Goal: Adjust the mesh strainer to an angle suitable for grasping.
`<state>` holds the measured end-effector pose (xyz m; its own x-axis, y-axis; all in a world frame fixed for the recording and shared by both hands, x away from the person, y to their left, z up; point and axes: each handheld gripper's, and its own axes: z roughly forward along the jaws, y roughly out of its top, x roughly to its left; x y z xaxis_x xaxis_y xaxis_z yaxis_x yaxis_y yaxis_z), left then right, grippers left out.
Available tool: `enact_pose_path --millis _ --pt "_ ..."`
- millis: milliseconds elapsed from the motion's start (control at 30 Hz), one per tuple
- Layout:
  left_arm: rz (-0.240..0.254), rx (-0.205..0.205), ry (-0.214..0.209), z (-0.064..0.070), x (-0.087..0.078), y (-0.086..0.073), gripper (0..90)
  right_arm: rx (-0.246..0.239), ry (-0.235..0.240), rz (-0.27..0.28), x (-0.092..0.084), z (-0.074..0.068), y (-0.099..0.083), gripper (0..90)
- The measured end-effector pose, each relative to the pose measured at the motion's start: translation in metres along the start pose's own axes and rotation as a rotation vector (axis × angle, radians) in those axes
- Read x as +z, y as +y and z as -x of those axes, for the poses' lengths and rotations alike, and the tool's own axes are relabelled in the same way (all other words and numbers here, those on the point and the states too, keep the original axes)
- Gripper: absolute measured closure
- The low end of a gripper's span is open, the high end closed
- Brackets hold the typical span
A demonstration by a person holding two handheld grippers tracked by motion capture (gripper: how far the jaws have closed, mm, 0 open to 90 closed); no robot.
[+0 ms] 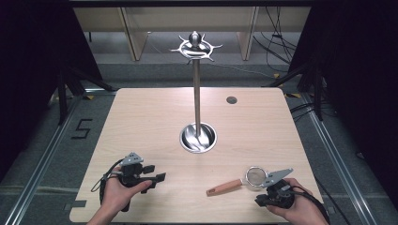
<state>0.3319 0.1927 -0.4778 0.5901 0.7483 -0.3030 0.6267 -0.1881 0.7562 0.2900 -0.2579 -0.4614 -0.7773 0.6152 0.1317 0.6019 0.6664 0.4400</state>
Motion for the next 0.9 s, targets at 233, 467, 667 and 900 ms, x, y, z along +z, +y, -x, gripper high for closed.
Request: enact_pose_path --millis 233,467,667,900 --pt "0.005 0.002 0.007 -0.002 -0.002 0.001 35.9 0.050 -0.028 -0.096 0.018 -0.012 0.022 90.0" --pt "-0.027 0.023 0.013 -0.004 -0.003 0.002 35.7 0.071 -0.030 -0.134 0.030 -0.019 0.053 90.0" --pt "-0.021 0.034 0.040 -0.004 -0.003 0.002 35.7 0.067 -0.023 -0.198 0.047 -0.028 0.073 90.0" --pt "-0.022 0.035 0.032 -0.004 -0.004 0.002 35.7 0.033 -0.024 -0.236 0.062 -0.032 0.089 90.0"
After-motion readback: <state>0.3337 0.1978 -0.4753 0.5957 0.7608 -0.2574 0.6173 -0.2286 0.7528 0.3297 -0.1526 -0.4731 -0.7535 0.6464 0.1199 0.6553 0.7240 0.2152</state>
